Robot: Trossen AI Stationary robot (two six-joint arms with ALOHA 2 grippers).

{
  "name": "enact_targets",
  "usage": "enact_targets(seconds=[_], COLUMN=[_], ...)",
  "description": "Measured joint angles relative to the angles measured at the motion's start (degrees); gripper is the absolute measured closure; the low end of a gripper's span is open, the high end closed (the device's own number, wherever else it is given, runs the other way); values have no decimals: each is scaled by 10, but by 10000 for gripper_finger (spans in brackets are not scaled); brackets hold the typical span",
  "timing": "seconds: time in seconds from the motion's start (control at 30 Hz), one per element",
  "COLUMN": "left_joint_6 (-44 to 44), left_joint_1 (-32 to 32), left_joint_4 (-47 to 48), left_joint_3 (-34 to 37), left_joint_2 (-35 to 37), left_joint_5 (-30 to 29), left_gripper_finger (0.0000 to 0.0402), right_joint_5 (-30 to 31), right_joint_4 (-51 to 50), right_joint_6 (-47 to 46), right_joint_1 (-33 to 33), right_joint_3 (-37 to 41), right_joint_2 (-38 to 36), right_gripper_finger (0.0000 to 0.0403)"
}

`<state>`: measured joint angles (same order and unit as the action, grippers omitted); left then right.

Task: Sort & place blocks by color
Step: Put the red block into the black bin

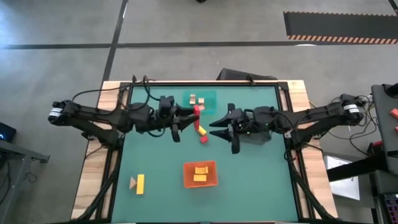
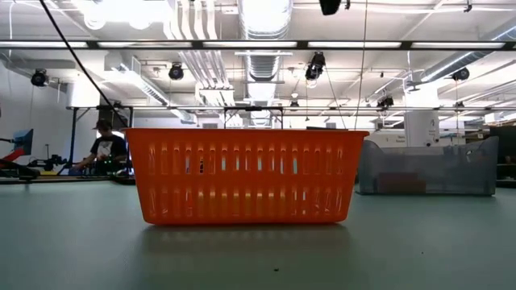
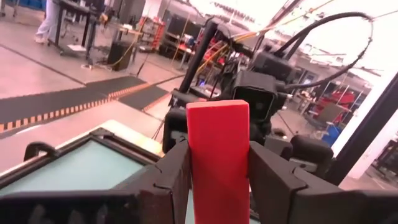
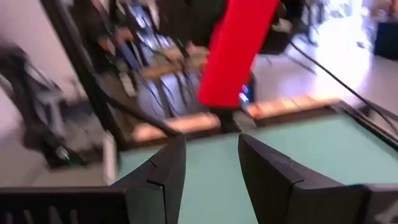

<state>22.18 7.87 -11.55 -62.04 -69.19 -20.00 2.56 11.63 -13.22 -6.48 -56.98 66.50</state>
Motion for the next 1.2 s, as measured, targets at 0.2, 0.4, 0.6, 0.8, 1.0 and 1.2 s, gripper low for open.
enact_targets(seconds=[0.2,0.4,0.6,0.8,1.0,1.2], left_joint_6=[-2,-2,-18,-17,-18,-23], left_joint_1=[0,0,0,0,-1,-4], left_joint_4=[-8,-67,-148,-169,-166,-158], left_joint_3=[0,0,0,0,1,1], left_joint_2=[-3,-32,-72,-91,-90,-88], left_joint_5=[13,63,95,103,101,104], left_gripper_finger=[288,288,288,288,288,283], right_joint_5=[-15,-16,-36,-35,-37,-37], right_joint_4=[46,49,43,34,27,21], right_joint_6=[-38,-35,-22,-21,-19,-22], right_joint_1=[2,3,3,12,16,16], right_joint_3=[10,-23,-45,-46,-46,-46], right_joint_2=[0,19,30,30,29,29], right_gripper_finger=[240,197,172,174,235,282])
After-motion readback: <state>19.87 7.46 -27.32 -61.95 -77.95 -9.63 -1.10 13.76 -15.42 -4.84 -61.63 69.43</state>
